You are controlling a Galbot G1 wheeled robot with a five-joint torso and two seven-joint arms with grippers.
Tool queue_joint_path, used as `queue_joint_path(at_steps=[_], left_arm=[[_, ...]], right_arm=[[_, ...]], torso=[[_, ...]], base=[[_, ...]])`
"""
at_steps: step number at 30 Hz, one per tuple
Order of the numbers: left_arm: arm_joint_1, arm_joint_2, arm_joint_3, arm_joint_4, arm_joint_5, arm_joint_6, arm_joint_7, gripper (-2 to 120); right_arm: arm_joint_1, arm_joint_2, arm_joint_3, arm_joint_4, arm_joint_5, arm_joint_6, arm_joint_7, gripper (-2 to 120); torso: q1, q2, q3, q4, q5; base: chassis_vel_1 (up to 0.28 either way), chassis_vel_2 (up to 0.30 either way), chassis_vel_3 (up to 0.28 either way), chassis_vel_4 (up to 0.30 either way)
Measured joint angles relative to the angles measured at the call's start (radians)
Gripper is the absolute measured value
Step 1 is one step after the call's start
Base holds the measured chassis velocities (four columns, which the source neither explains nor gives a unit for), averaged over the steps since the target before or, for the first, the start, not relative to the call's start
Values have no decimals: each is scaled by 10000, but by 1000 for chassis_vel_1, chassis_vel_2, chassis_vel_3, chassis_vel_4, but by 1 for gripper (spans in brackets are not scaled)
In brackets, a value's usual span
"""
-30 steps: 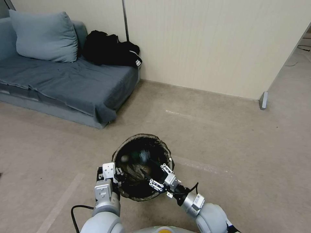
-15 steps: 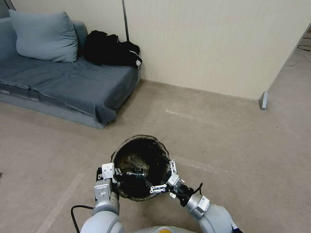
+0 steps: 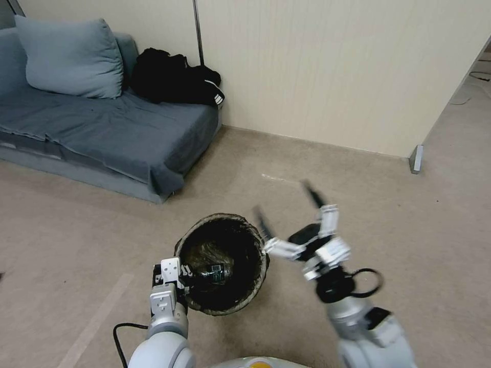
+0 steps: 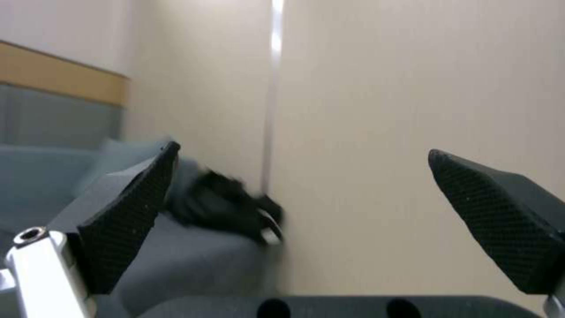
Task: Pick up the trash bin, then pick up the garbage from the floor and place it into the trash bin.
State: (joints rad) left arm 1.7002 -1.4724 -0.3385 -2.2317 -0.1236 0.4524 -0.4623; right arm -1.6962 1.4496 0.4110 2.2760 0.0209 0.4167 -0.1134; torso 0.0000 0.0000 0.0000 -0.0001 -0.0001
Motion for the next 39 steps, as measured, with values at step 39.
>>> queue_joint_path(at_steps=[39], left_arm=[[161, -83, -100, -420, -403, 431, -191, 0]], right_arm=[[-93, 193, 565, -2337, 23, 1674, 299, 100]], torso=[[1, 0, 0, 0, 0]], base=[[33, 33, 34, 31]])
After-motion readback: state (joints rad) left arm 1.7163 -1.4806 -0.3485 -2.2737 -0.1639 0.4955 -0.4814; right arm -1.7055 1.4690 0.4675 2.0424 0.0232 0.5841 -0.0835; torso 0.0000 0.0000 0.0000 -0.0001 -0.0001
